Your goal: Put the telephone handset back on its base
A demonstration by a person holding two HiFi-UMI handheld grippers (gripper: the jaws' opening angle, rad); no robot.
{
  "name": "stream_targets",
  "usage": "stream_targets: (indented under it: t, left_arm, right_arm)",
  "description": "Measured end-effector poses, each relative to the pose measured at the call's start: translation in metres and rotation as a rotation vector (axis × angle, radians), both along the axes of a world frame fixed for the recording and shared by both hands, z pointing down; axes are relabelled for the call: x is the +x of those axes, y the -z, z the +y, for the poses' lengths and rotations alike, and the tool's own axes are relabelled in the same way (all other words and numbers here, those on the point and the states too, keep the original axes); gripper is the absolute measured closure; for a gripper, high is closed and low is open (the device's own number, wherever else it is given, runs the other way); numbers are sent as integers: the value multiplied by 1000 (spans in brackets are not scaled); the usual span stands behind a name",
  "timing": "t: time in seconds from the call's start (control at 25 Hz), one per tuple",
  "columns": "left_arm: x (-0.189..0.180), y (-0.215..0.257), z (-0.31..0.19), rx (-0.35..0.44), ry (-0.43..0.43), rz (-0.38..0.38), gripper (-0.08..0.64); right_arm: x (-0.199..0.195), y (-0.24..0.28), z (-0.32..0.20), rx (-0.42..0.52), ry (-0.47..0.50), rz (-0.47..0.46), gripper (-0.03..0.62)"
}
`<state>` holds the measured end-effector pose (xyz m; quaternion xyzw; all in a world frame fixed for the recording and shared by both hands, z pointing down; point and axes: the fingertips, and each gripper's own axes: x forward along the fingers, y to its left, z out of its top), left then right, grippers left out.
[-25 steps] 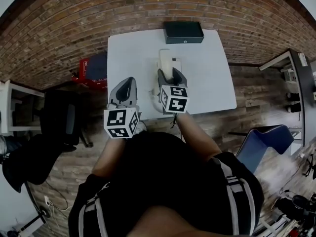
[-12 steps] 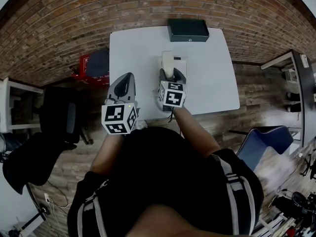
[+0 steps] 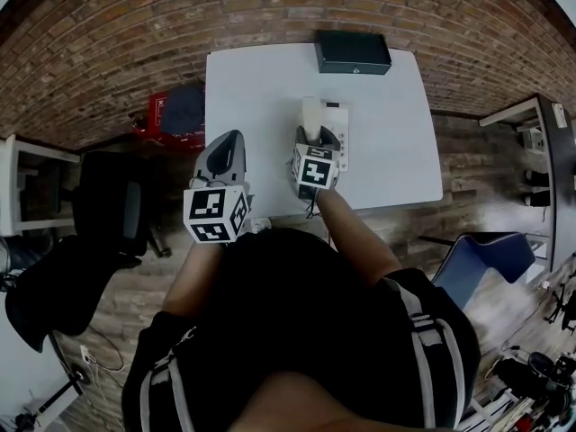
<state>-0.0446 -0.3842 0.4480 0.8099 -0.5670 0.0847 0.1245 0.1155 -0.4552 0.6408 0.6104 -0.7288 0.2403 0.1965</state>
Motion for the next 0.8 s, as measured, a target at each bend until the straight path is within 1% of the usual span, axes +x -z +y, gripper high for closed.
stream_targets:
  t: [0.32, 0.56, 0.8]
  left_arm:
    - [-13, -5, -2, -14, 14, -6, 563]
    - [-13, -5, -3, -18, 15, -3, 563]
    - [-11, -6, -2, -19, 19, 0, 563]
  right_arm:
    - [-2, -28, -8, -56, -10, 22, 388]
    - [-2, -42, -11, -95, -3, 54, 389]
    - [-6, -49, -10, -94, 17, 68, 388]
